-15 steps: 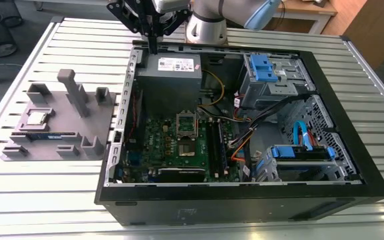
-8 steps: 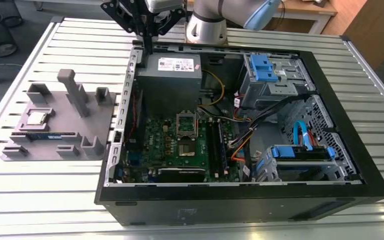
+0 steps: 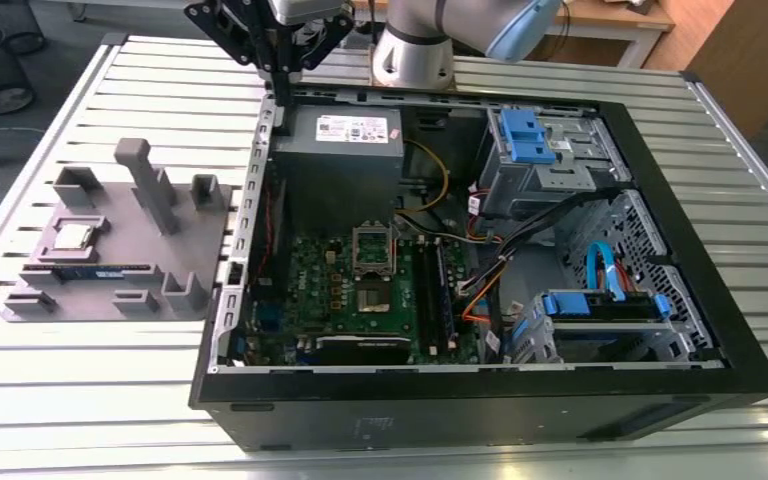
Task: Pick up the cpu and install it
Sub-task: 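Reach for the cpu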
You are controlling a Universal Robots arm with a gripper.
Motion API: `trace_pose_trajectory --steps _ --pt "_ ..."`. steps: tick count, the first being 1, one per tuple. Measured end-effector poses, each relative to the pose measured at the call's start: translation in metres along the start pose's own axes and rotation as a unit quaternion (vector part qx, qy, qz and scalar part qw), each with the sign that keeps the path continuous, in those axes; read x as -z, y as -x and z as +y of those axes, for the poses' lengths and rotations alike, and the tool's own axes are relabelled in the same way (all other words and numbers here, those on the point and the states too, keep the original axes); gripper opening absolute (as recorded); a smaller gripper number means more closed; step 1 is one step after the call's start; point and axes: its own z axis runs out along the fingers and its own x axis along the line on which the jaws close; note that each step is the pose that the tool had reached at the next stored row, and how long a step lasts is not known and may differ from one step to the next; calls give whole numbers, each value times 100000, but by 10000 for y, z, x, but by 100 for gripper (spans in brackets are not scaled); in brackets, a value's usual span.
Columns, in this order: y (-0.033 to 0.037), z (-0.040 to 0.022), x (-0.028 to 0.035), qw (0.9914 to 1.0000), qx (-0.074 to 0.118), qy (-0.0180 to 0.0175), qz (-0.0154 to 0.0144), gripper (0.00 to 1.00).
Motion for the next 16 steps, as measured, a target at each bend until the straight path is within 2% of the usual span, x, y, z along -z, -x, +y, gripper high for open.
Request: trace_pose_trajectory --steps 16 --pt "-246 -19 5 100000 4 2 -3 11"
